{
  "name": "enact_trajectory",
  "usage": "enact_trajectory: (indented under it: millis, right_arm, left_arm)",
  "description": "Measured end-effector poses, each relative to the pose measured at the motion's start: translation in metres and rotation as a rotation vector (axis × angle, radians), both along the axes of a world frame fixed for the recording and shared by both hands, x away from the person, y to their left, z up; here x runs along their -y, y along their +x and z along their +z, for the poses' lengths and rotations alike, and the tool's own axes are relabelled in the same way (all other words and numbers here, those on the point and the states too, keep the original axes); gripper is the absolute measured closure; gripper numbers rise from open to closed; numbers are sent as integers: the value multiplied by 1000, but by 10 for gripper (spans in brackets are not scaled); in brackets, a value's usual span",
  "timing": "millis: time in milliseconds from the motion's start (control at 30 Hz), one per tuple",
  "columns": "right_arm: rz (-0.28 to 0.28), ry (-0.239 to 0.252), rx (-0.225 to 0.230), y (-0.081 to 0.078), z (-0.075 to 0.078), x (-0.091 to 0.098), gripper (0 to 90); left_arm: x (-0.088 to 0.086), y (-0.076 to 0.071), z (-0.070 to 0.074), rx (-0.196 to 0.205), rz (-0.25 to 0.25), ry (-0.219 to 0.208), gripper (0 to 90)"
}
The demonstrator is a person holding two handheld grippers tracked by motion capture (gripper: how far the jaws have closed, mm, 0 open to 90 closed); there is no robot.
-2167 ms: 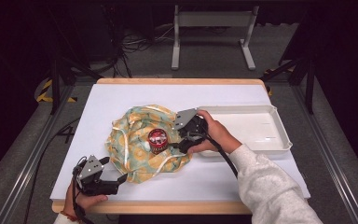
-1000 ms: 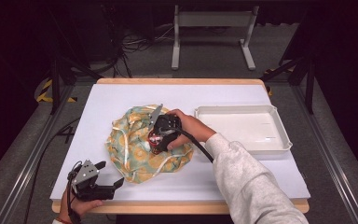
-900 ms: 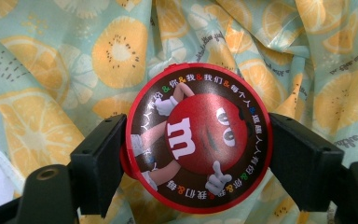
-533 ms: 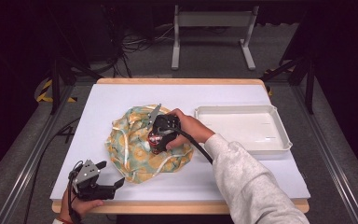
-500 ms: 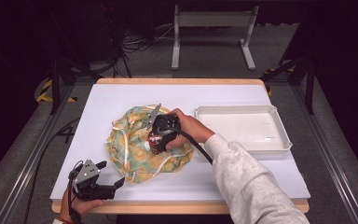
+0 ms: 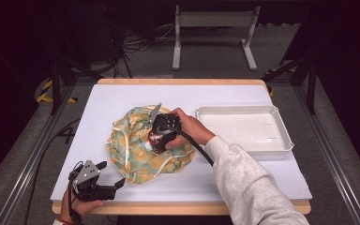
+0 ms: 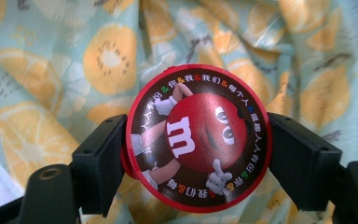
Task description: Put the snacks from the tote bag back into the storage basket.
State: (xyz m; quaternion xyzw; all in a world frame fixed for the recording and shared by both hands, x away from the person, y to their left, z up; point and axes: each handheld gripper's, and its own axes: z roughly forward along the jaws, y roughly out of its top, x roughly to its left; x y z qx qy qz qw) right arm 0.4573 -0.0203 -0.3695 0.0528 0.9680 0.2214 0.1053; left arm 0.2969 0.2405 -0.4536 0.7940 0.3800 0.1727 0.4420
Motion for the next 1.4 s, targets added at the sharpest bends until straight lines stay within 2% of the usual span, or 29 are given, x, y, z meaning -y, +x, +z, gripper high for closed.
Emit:
enact_trajectory:
  millis: [333, 633, 1400]
  right_arm:
    - [-13, 32, 13, 0, 13, 3, 251]
    - [-18, 49, 47, -4, 29, 7, 251]
    - [-26, 61, 70, -14, 53, 26, 251]
  left_arm:
    - [0, -1, 0, -3, 3, -3, 72]
    - [-1, -1, 0, -4, 6, -1, 72]
    - [-2, -1, 0, 0, 8, 2, 72]
